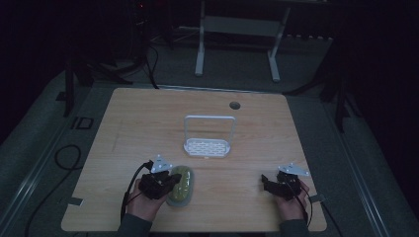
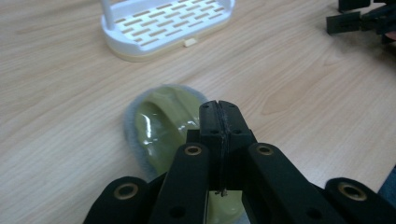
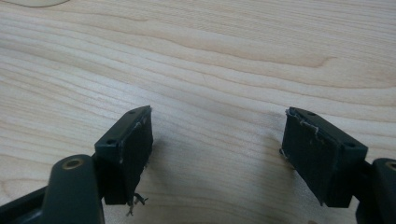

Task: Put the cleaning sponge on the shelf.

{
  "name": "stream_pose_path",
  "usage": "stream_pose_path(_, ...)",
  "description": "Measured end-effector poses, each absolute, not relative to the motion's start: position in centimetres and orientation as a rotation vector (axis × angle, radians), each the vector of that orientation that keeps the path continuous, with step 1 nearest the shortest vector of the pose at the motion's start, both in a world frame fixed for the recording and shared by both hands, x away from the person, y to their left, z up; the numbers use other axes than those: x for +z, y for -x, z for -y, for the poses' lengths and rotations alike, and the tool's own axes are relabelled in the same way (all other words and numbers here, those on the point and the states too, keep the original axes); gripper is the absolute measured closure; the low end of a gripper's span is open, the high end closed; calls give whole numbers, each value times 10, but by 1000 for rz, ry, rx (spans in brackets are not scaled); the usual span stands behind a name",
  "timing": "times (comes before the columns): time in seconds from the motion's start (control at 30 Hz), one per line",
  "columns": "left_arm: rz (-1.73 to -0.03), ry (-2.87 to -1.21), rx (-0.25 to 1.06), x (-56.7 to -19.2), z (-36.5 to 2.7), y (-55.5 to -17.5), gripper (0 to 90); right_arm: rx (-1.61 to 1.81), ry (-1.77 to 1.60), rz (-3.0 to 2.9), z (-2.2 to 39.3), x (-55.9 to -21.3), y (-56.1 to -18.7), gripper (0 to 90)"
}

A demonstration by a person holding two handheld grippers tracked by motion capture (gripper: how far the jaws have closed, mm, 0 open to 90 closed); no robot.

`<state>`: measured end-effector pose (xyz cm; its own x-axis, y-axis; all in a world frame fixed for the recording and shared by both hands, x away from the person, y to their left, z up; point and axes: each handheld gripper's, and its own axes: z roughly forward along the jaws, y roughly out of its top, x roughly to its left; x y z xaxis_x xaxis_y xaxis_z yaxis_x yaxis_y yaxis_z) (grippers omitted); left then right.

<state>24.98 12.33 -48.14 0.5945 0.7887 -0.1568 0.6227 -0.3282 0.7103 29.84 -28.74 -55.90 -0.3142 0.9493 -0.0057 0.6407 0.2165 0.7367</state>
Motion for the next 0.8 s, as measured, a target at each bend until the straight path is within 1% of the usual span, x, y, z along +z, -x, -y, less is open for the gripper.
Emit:
stream_pose_path(0.43,-1101,-2119,194,-497,-104,-244,896,888,-1467,-2036,287,-559,-298,241)
stream_pose_path(0.8,-1129,-2151,221,-499,-117,-242,897,888,-1467,-2037,287,-559,-298,240)
